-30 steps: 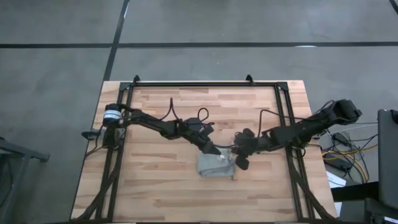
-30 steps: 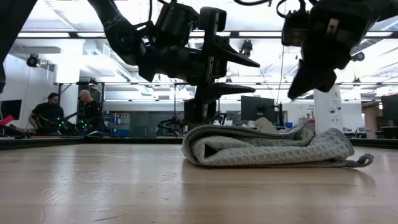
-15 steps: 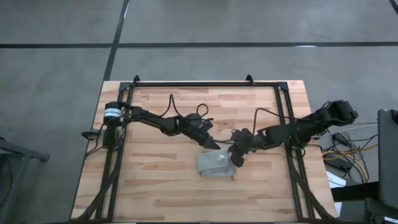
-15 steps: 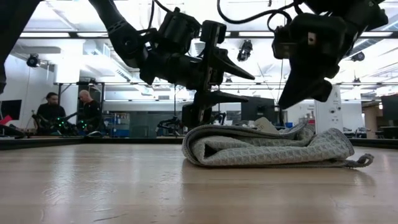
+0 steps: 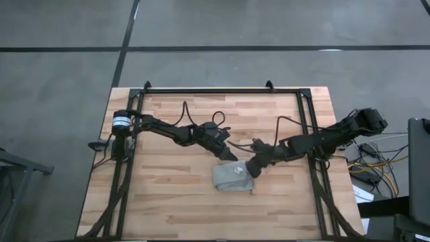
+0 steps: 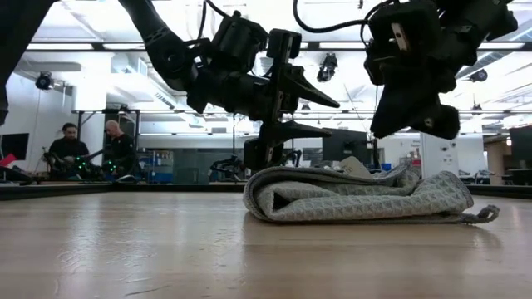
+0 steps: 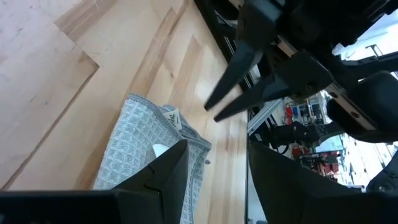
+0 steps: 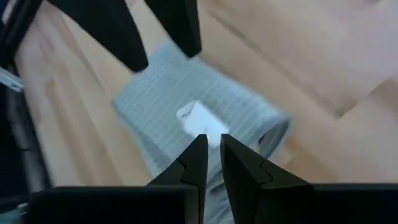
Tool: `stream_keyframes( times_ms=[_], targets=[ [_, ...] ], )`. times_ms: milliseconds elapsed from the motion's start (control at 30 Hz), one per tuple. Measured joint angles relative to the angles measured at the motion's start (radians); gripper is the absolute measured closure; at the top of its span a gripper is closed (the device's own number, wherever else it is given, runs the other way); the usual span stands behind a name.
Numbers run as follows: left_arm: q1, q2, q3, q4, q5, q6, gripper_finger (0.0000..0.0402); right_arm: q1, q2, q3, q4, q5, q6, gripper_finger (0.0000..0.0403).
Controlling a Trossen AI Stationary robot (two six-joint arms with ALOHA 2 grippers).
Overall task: Fold microfiber towels
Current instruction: Fold the microfiber cloth on the table
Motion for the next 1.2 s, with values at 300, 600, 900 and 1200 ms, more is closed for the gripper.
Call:
stream_keyframes(
  times_ms=[300,600,900,1200],
  targets=[
    [0.001,0.0,0.0,-0.002,0.0,0.017,0.0229,0.008,0.0,0.0,0.009,-0.097,0.166,0.0355],
    [0.002,0.0,0.0,-0.002,0.018,0.029,0.0229,0.007,0.002,0.0,0.009,-0.095,0.189,0.0285],
    [0.002,0.0,-0.001,-0.002,0.022,0.048,0.0229,0.006,0.002,0.0,0.014,-0.017,0.193,0.0221],
    [0.011,0.0,-0.001,-0.002,0.023,0.05,0.0229,0.002,0.022,-0.025,0.012,-0.03,0.316,0.022]
  ],
)
